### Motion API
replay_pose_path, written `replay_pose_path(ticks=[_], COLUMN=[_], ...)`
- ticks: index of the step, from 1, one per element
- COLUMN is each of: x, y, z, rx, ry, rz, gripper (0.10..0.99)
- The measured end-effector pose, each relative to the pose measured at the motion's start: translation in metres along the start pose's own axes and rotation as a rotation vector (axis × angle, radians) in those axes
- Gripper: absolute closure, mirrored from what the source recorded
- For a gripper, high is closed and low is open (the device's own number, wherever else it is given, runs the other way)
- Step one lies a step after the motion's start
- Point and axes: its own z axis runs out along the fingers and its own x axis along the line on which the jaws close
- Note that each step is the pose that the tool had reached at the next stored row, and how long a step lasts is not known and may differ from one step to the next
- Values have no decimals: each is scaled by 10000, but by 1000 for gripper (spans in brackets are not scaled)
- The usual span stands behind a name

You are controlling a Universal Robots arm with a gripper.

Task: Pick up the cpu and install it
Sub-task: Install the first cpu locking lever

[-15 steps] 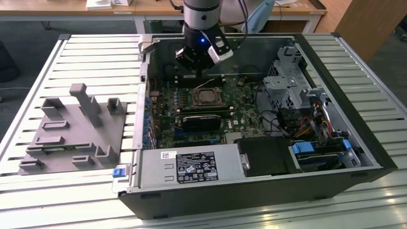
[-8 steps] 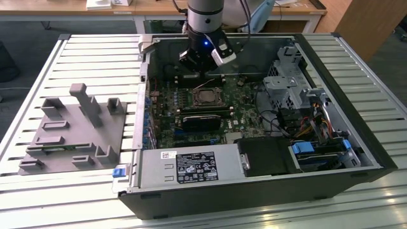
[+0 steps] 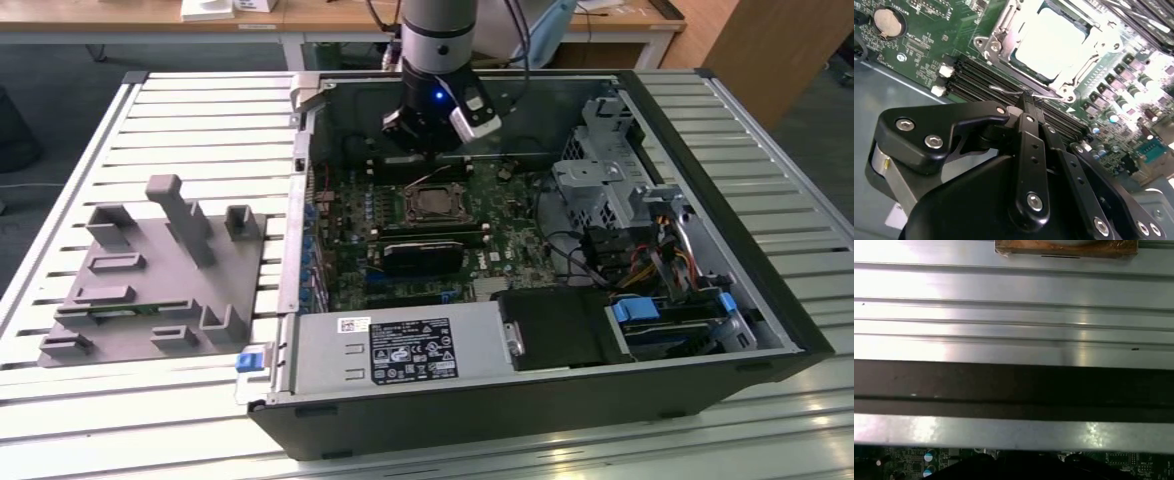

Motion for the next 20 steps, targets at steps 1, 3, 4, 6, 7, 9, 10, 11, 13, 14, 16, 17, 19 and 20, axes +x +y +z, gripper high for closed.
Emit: replay_pose_path(ticks=[1, 3, 4, 6, 7, 9, 10, 11, 13, 14, 16, 17, 19, 20], x=[-16, -36, -47, -75, -90, -118, -127, -133, -141, -146, -157, -165, -176, -179], y=[2, 5, 6, 5, 5, 3, 3, 2, 1, 1, -1, -2, -4, -5], z=[7, 21, 25, 34, 38, 47, 52, 56, 65, 72, 92, 103, 125, 136], rx=[-1, -1, -1, -1, -1, -2, -2, 0, 12, 13, 13, 13, 12, 13], ry=[10, 16, 18, 23, 24, 29, 29, 29, 30, 30, 30, 31, 31, 32], rz=[-5, -11, -10, -10, -10, -10, -10, -10, -10, -9, -9, -10, -10, -10], gripper=[980, 980, 980, 980, 980, 980, 980, 980, 980, 980, 980, 980, 980, 980])
